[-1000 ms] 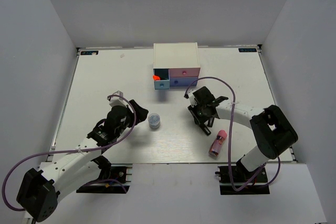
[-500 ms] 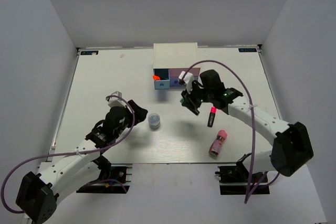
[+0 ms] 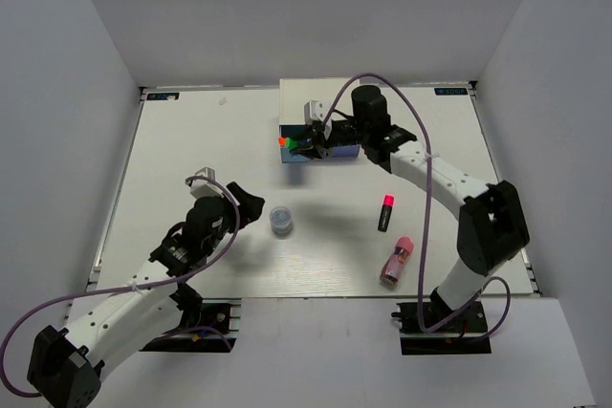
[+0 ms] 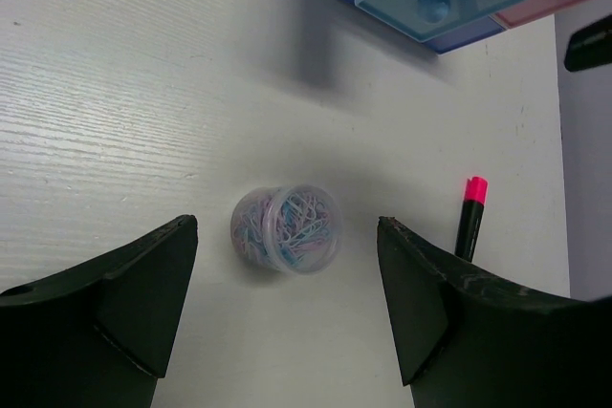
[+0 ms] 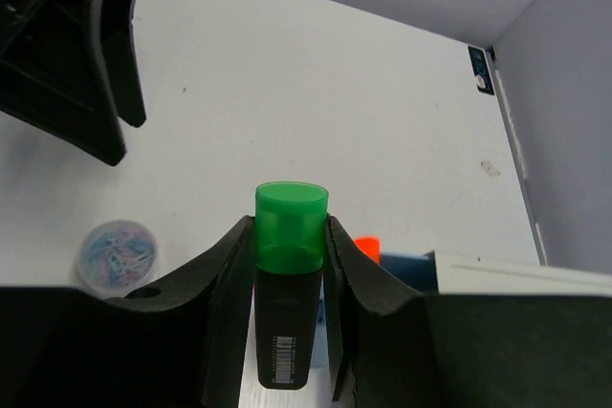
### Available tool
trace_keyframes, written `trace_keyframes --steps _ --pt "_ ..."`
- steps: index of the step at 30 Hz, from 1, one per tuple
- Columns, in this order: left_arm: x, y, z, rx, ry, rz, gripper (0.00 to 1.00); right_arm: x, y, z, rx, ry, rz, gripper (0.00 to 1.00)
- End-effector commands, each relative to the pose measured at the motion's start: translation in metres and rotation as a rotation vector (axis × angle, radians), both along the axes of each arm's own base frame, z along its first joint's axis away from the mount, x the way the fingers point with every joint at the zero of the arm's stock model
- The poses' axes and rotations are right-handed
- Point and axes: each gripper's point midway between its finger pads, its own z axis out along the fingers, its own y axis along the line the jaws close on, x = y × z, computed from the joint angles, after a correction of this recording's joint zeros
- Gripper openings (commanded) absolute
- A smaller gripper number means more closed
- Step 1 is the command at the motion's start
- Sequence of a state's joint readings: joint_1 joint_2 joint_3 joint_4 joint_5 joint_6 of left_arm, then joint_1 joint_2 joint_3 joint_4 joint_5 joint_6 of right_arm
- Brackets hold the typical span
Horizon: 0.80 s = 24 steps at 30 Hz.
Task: Sort the stationery into containers
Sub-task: Place the stationery into the container
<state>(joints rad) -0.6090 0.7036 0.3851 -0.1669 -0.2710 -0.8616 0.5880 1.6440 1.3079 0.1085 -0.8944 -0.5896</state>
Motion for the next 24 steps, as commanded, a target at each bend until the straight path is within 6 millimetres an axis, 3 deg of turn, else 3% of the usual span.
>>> trace_keyframes --steps 1,3,4,5,7,14,18,24 --pt "-0.003 0.005 -0.004 0.010 0.007 0.018 0.86 0.012 0.016 0.053 0.134 -0.183 0.106 0.00" --pt "-0.003 0.007 -0.004 0.014 0.005 0.026 0.86 0.021 0.023 0.051 0.133 -0.171 0.131 0.00" --pt "-0.003 0.007 -0.004 0.014 0.005 0.026 0.86 0.025 0.026 0.067 0.151 -0.209 0.137 0.00" --pt "-0.002 0.009 -0.001 0.011 -0.005 0.034 0.86 0.029 0.028 0.058 0.140 -0.187 0.145 0.00" --pt "-0.004 0.009 -0.005 0.009 0.005 0.038 0.86 0.033 0.028 0.067 0.153 -0.217 0.153 0.00" --pt "-0.002 0.009 -0.008 0.015 0.013 0.038 0.86 0.050 0.038 0.044 0.143 -0.189 0.178 0.00" --pt "0.000 0.007 -0.008 0.016 0.015 0.038 0.86 0.061 0.039 0.019 0.133 -0.159 0.186 0.00" --pt "0.000 0.007 -0.007 0.016 0.015 0.038 0.86 0.077 0.035 0.005 0.107 -0.154 0.174 0.00"
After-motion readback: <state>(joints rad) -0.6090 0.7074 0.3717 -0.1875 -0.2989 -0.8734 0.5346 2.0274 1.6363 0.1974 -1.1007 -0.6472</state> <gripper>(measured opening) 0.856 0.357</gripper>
